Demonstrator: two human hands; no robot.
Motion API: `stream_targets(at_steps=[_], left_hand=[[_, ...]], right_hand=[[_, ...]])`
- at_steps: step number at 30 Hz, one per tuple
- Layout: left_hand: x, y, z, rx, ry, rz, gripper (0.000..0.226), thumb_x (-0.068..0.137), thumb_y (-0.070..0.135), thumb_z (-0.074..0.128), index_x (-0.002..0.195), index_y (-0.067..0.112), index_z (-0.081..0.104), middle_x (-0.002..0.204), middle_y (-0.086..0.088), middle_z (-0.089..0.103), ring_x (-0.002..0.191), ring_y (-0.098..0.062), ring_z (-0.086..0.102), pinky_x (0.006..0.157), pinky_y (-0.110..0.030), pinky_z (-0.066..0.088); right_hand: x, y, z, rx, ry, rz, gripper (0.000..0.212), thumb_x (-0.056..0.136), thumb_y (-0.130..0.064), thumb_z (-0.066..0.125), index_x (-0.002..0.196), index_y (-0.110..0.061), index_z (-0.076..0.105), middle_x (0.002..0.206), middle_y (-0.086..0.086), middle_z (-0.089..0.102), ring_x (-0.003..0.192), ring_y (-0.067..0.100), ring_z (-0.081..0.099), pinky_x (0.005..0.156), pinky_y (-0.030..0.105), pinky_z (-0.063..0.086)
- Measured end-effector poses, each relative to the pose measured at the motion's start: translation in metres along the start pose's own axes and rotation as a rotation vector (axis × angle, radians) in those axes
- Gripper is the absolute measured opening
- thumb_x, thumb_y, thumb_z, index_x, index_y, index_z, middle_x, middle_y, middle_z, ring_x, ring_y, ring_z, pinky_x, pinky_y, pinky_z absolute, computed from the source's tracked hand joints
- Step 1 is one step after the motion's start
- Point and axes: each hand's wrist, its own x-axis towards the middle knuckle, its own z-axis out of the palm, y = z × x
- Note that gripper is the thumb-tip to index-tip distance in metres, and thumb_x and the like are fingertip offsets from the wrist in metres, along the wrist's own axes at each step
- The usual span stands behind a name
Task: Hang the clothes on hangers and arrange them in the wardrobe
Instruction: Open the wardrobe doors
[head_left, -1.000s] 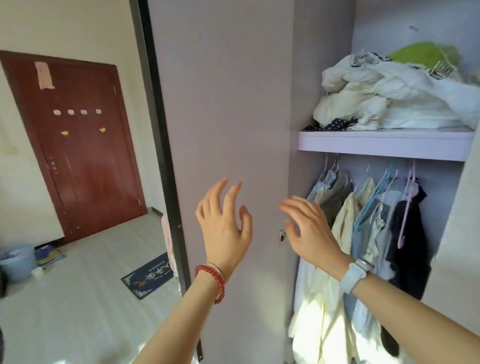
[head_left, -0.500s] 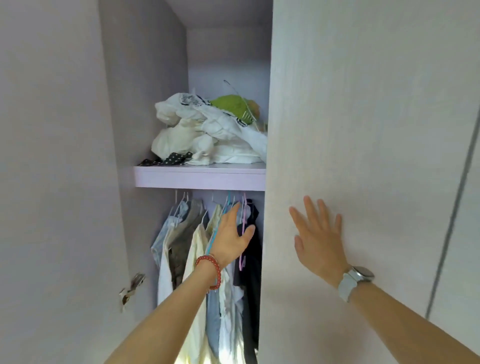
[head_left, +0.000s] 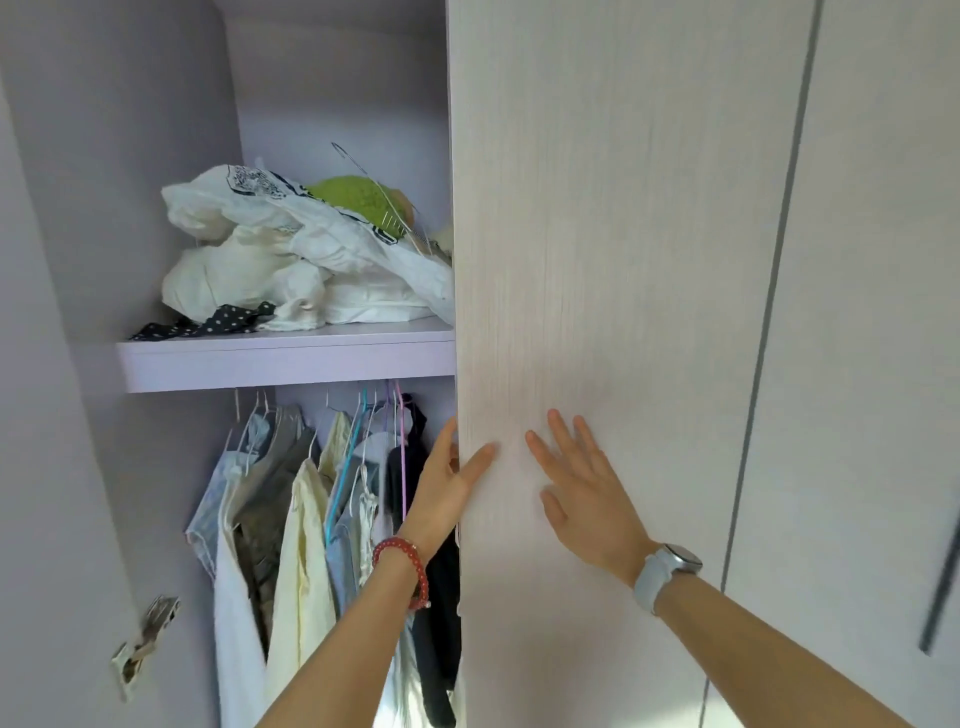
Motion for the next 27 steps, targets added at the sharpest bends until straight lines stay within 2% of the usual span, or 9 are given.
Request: stream_targets(at_steps=[5,10,13,15,17,19,22,25,27], left_hand=[[-0.054,0.017,0.006,-0.029,-0.141,0.067,0.036,0.094,0.017,0.049,0.127,0.031,0.046,0.115,0.013,0.063,0.102,-0.001,0.061,0.079,-0.013,0.047],[-0.100,0.033,0.026,-0.015,-0.310,0.153,0.044,0.095,0.013,0.045,0.138,0.021,0.038,0.124,0.002,0.060,0.110,-0.004,0.057,0.091,-0.013,0.043],[-0.118,0.039,0.047,0.009,-0.430,0.210,0.048,0.095,0.026,0.045,0.141,0.023,0.033,0.130,0.004,0.053,0.114,-0.001,0.052,0.089,-0.009,0.040],[-0.125,0.043,0.062,0.110,-0.519,0.283,0.049,0.093,0.035,0.043,0.140,0.035,0.029,0.124,0.012,0.051,0.110,0.005,0.050,0.087,-0.005,0.038],[-0.126,0.048,0.080,0.209,-0.624,0.359,0.048,0.091,0.041,0.040,0.135,0.049,0.022,0.121,0.018,0.046,0.113,0.008,0.044,0.091,-0.006,0.036],[-0.123,0.052,0.104,0.283,-0.728,0.416,0.047,0.090,0.048,0.037,0.131,0.056,0.016,0.133,0.021,0.037,0.124,0.006,0.036,0.103,-0.020,0.036],[-0.118,0.058,0.144,0.412,-0.806,0.515,0.046,0.091,0.051,0.033,0.127,0.065,0.007,0.148,0.020,0.017,0.137,-0.006,0.020,0.111,-0.041,0.029],[-0.114,0.062,0.186,0.504,-0.830,0.616,0.051,0.094,0.047,0.033,0.122,0.072,-0.001,0.150,0.024,-0.001,0.141,-0.008,0.003,0.112,-0.039,0.019],[-0.110,0.063,0.214,0.559,-0.795,0.713,0.054,0.096,0.042,0.034,0.123,0.069,-0.004,0.153,0.018,-0.009,0.141,-0.009,-0.004,0.112,-0.036,0.012]], right_hand=[[-0.055,-0.033,-0.004,0.300,0.128,0.085,0.061,0.095,-0.027,0.043,0.138,-0.036,0.000,0.148,-0.013,-0.016,0.142,0.012,-0.010,0.113,0.025,0.012],[-0.112,-0.055,-0.023,0.447,0.193,0.215,0.062,0.087,-0.054,0.033,0.139,-0.038,0.004,0.151,-0.017,-0.005,0.139,-0.004,-0.003,0.106,0.003,0.000],[-0.144,-0.053,-0.040,0.497,0.220,0.282,0.069,0.085,-0.061,0.032,0.143,-0.034,0.008,0.154,-0.014,0.004,0.139,-0.004,0.004,0.116,0.022,0.012],[-0.165,-0.047,-0.052,0.517,0.243,0.317,0.072,0.087,-0.060,0.035,0.146,-0.028,0.009,0.154,-0.010,0.009,0.140,0.001,0.011,0.116,0.036,0.022],[-0.185,-0.042,-0.066,0.533,0.276,0.316,0.071,0.089,-0.055,0.036,0.147,-0.025,0.007,0.154,-0.011,0.013,0.140,0.003,0.015,0.114,0.033,0.025],[-0.205,-0.035,-0.080,0.530,0.354,0.294,0.066,0.090,-0.050,0.040,0.146,-0.025,0.015,0.150,-0.013,0.024,0.136,0.001,0.024,0.111,0.020,0.027],[-0.233,-0.017,-0.096,0.450,0.513,0.380,0.050,0.091,-0.036,0.046,0.138,-0.024,0.035,0.128,-0.015,0.052,0.115,-0.003,0.049,0.096,0.011,0.037],[-0.258,0.007,-0.105,0.282,0.677,0.511,0.040,0.088,-0.022,0.048,0.127,-0.011,0.045,0.084,-0.032,0.056,0.066,-0.009,0.054,0.063,-0.001,0.036],[-0.269,0.021,-0.111,0.198,0.767,0.555,0.035,0.088,-0.016,0.050,0.122,-0.009,0.046,0.081,-0.032,0.054,0.060,-0.011,0.050,0.058,-0.001,0.033]])
